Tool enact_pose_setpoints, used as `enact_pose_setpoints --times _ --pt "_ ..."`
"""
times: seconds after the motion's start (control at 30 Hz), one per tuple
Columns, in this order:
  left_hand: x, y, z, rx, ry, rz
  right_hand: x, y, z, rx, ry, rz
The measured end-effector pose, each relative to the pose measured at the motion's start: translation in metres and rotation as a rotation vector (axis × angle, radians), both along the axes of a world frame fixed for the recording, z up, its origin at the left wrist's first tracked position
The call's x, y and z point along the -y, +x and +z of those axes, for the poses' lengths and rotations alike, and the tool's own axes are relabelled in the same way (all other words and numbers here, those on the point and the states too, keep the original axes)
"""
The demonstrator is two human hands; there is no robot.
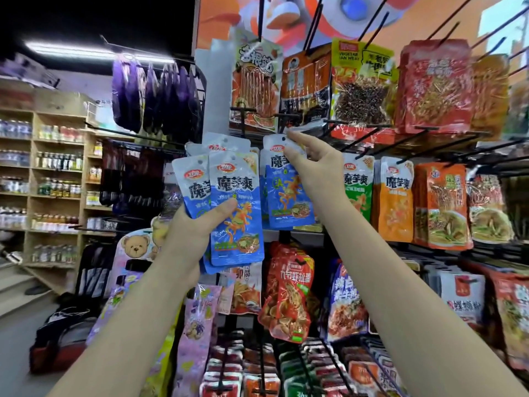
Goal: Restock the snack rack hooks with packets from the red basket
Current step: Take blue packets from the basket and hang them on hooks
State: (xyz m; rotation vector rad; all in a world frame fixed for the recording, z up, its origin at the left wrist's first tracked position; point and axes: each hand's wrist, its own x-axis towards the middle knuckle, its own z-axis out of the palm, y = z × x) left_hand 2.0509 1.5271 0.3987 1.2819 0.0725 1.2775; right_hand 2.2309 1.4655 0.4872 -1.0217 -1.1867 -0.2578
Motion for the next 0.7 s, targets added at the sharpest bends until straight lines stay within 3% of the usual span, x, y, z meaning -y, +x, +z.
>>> enact_pose_setpoints --times 0.13,0.2,0.27,0.33,0.43,0.53,0.7 --pt "0.000 0.002 0.002 0.011 0.013 -0.015 -0.003 0.003 -0.001 0.052 -0.101 -0.104" --pt "-0.001 0.002 0.002 0.017 0.021 -0.023 -0.002 0.001 -0.003 0.184 -0.191 -0.301" --pt "-0.002 0.004 0.002 0.028 0.040 -0.023 0.004 0.001 -0.007 0.261 -0.147 -0.475" --pt "-0.003 0.006 0.004 0.039 0.054 -0.009 0.014 -0.006 -0.015 0.229 -0.067 -0.356" --pt "-0.001 0.014 0.007 -0.004 0.096 0.011 0.021 -0.026 -0.029 0.159 -0.226 0.020" --pt "0.003 0.022 0.009 -0.041 0.095 0.062 0.015 -0.030 -0.037 0.154 -0.231 -0.004" --pt "-0.008 0.015 0.001 -0.010 0.060 0.115 0.021 -0.009 -0.025 0.115 -0.050 -0.040"
